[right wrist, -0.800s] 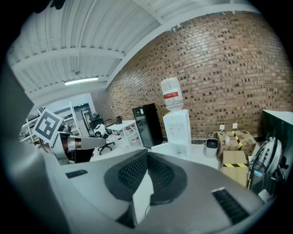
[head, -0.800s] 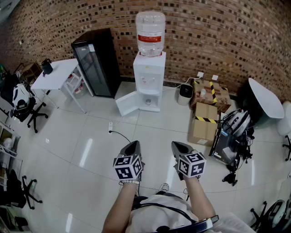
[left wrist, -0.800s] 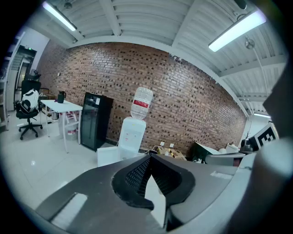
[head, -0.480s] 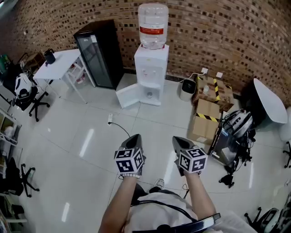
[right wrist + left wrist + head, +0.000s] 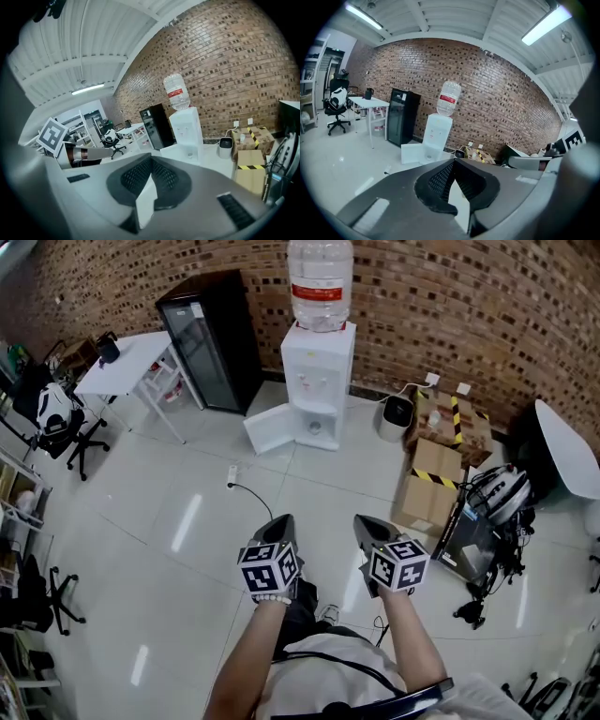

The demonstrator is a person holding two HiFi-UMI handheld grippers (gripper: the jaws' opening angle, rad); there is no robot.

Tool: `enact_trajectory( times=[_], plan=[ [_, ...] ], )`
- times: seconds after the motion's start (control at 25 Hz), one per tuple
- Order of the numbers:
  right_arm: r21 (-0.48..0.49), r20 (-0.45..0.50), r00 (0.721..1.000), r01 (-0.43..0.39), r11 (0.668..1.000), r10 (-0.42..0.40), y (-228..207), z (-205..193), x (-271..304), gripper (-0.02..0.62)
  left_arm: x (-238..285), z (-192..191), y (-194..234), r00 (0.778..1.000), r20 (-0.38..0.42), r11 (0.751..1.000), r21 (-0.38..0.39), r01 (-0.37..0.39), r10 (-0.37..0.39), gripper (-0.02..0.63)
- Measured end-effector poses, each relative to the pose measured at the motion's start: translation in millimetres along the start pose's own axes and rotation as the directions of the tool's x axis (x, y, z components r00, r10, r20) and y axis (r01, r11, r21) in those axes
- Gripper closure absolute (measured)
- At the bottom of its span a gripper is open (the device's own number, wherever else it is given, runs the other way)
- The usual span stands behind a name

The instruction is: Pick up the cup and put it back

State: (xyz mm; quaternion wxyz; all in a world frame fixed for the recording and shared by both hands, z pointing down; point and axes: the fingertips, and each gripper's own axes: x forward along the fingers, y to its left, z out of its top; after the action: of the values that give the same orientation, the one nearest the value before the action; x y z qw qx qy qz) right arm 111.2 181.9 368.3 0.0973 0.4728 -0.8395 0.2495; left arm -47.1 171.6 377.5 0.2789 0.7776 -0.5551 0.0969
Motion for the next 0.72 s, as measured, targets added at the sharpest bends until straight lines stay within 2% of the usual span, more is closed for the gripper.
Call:
enact_trajectory(
  times=[0.44, 0.72],
  plan=[
    [0.038, -0.015, 1.0, 0.016, 0.999, -0.015, -37, 15, 61, 0.583, 67, 23, 22, 1.0, -0.025, 1.0, -0.022, 0.018, -0.018, 0.604],
    [0.047, -0.062, 0.997, 0.053, 0.998, -0.05, -56, 23, 118, 0.583, 117, 44, 57, 0.998, -0.06, 0.999, -0.035, 0.033, -0.035, 0.604]
  ],
)
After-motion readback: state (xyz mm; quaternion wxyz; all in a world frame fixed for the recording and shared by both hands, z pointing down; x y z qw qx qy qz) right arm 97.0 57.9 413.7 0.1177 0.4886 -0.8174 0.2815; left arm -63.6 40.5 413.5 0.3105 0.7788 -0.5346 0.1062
